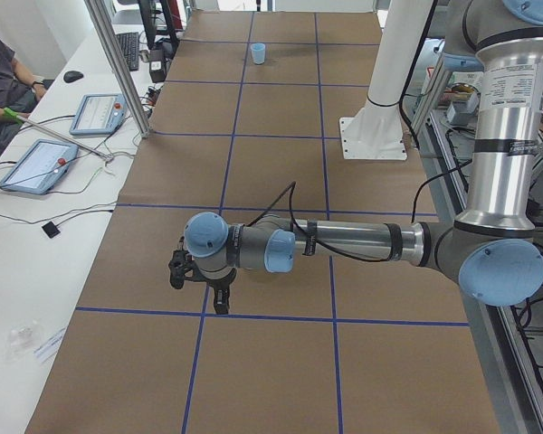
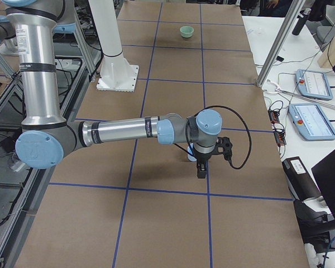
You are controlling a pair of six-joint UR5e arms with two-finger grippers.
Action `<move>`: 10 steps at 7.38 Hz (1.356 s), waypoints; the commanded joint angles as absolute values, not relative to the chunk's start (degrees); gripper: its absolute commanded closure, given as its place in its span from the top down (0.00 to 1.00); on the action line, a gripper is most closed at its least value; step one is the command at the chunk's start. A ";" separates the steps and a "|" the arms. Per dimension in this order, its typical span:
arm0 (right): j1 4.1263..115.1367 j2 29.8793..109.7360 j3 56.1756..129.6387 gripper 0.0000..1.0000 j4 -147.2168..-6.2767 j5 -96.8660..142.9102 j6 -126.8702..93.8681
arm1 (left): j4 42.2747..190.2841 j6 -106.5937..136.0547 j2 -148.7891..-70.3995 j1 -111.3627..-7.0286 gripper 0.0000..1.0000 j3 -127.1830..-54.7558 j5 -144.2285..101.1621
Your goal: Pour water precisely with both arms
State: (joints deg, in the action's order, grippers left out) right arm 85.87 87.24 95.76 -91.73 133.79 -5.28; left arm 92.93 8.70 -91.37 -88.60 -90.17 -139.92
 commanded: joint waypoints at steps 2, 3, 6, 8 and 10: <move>85.87 87.10 95.36 1.00 -91.67 133.51 -5.19 | 93.07 8.88 -90.97 -88.68 1.00 -89.91 -140.53; 85.87 87.10 95.10 1.00 -91.67 133.51 -5.19 | 92.47 9.40 -91.40 -88.59 1.00 -90.35 -140.19; 85.87 87.10 95.54 1.00 -91.67 133.51 -5.27 | 92.90 9.32 -91.15 -88.59 1.00 -90.70 -140.01; 85.87 87.10 95.89 1.00 -91.50 133.51 -5.27 | 92.99 8.97 -88.87 -88.77 1.00 -92.80 -136.35; 85.87 86.92 95.80 1.00 -91.49 133.51 -5.27 | 92.99 8.70 -83.70 -88.77 1.00 -99.20 -135.00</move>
